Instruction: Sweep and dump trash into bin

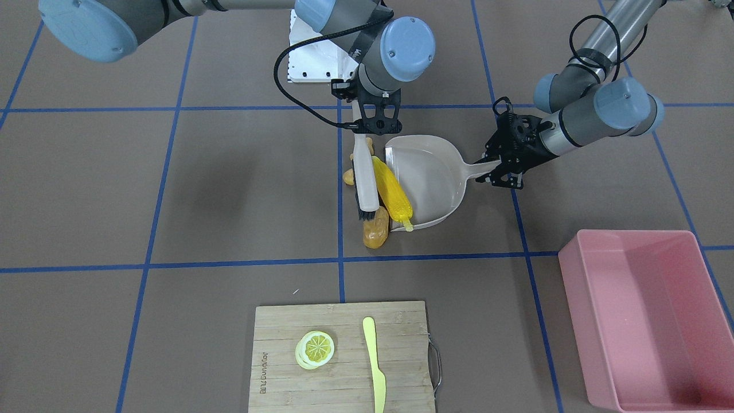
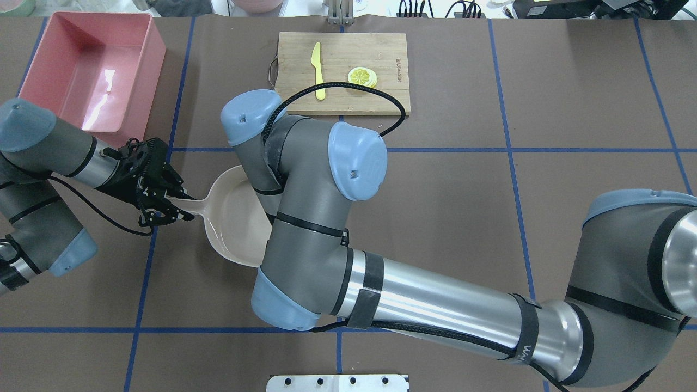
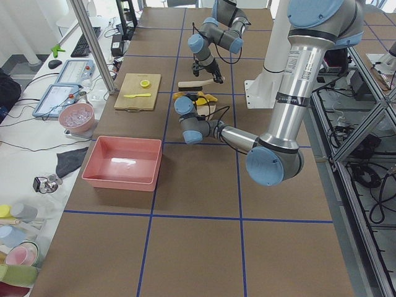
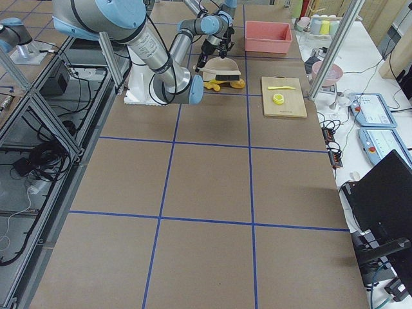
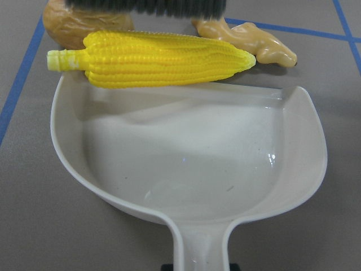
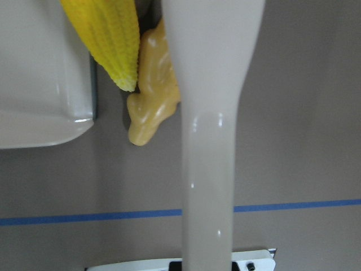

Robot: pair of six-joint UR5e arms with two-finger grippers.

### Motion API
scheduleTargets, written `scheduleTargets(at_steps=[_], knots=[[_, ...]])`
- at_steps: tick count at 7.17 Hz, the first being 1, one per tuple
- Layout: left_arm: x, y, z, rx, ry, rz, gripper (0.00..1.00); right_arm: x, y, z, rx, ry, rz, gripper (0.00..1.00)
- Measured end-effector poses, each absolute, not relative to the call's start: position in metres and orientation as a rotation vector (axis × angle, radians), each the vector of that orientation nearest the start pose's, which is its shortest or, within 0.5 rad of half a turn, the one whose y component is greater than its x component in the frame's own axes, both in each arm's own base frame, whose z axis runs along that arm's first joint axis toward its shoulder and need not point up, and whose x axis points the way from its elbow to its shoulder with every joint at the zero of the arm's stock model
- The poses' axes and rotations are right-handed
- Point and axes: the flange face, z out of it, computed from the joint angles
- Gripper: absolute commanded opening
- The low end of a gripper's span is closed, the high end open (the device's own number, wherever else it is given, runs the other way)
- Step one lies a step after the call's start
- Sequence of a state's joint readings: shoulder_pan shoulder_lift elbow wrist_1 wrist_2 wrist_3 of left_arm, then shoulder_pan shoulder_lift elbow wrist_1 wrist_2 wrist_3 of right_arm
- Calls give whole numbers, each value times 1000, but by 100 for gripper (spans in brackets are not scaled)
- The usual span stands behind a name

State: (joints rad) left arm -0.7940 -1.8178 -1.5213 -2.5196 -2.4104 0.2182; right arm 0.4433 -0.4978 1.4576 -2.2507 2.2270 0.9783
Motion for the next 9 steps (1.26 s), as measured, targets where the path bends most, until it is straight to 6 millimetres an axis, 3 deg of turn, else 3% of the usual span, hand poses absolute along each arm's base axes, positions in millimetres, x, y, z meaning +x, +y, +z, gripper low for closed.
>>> scheduleTargets(at_steps=[2,4,6,9], knots=[[371,-463,435,895,1092,1314,0,-595,-360,143,-447,-531,-236,0],[371,-464,436,895,1090,1313,0,-597,-350,176,-457,-527,-232,0],[371,-465,435,897,1089,1312,0,-612,-341,185,-453,-545,-232,0],[373,-468,433,900,1086,1310,0,-633,-349,169,-437,-589,-237,0]])
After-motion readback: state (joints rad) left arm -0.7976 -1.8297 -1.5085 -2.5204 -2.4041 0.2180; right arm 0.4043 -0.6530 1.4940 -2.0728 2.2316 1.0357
